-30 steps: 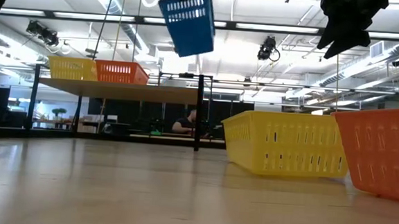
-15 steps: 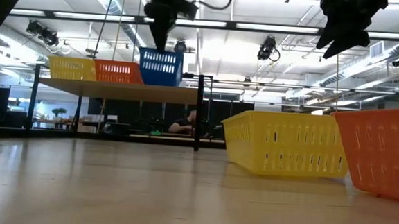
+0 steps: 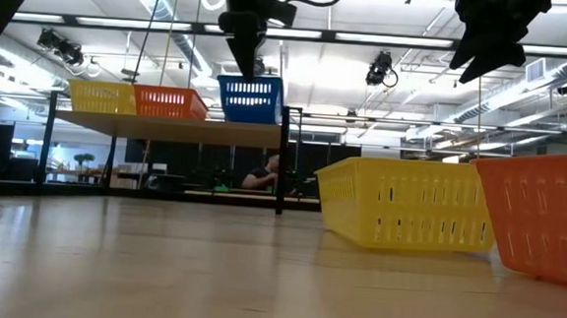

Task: Stack baskets on shelf by color
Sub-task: Put the bottom left blue bin on the shelf, then adjust the orange bin on the shelf

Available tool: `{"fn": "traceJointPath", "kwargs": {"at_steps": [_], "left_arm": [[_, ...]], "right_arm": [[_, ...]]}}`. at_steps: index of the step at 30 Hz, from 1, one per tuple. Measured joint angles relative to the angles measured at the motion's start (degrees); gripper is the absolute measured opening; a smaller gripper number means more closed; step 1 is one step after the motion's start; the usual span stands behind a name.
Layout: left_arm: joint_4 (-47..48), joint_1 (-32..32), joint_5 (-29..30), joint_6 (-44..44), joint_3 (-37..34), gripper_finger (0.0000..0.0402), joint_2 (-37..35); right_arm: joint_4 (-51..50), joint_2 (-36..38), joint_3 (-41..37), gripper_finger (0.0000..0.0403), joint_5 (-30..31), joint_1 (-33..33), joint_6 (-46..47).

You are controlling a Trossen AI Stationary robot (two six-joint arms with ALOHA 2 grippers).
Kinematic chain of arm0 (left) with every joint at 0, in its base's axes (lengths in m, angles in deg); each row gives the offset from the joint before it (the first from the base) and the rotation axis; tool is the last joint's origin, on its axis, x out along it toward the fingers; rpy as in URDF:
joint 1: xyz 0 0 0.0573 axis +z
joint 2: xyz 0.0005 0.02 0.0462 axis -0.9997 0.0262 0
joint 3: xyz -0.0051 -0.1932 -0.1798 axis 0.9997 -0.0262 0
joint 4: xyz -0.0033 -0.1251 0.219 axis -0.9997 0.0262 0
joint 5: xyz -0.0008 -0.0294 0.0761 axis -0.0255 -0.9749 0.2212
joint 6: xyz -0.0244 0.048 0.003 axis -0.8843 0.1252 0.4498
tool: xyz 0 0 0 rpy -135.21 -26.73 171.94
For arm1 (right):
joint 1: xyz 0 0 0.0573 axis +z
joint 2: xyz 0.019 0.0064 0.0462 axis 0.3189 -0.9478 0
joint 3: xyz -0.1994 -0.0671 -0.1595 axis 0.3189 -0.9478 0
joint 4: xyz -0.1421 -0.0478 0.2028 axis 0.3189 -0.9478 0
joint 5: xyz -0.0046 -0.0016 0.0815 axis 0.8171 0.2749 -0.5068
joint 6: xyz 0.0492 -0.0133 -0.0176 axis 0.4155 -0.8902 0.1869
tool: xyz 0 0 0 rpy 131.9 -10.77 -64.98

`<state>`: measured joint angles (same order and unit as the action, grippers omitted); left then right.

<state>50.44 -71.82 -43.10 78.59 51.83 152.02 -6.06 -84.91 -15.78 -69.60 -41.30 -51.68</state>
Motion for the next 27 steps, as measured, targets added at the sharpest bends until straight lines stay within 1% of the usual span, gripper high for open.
{"fn": "traceJointPath", "kwargs": {"at_steps": [4, 9, 12, 19, 23, 27], "left_arm": [[-0.5, 1.0, -0.1, -0.4, 0.0, 0.0029, 0.0], [-0.2, 2.0, 0.2, -0.6, 0.0, 0.0066, 0.0], [0.7, 1.9, 2.7, -1.1, 0.0, 0.0089, -0.2], [1.1, 1.4, 3.2, -3.5, 0.0, 0.0131, -3.1], [6.0, 1.6, 3.6, -7.7, 0.0, 0.0147, -5.7], [10.9, 4.5, 3.6, -12.1, 0.0, 0.0157, -7.5]], "right_arm": [[0.0, 0.0, 0.0, 0.0244, 0.0, 0.0, 0.1], [0.0, 0.0, 0.0, 0.0244, 0.0, 0.0, 0.2], [0.0, 0.0, 0.0, 0.0244, 0.0, 0.0, 0.2], [0.0, 0.0, 0.0, 0.0244, -0.1, 0.0, 0.2], [0.0, 0.0, 0.0, 0.0244, -0.1, 0.0, 0.1], [0.5, 0.0, 0.0, 0.0244, -0.1, 0.0, 0.0]]}}
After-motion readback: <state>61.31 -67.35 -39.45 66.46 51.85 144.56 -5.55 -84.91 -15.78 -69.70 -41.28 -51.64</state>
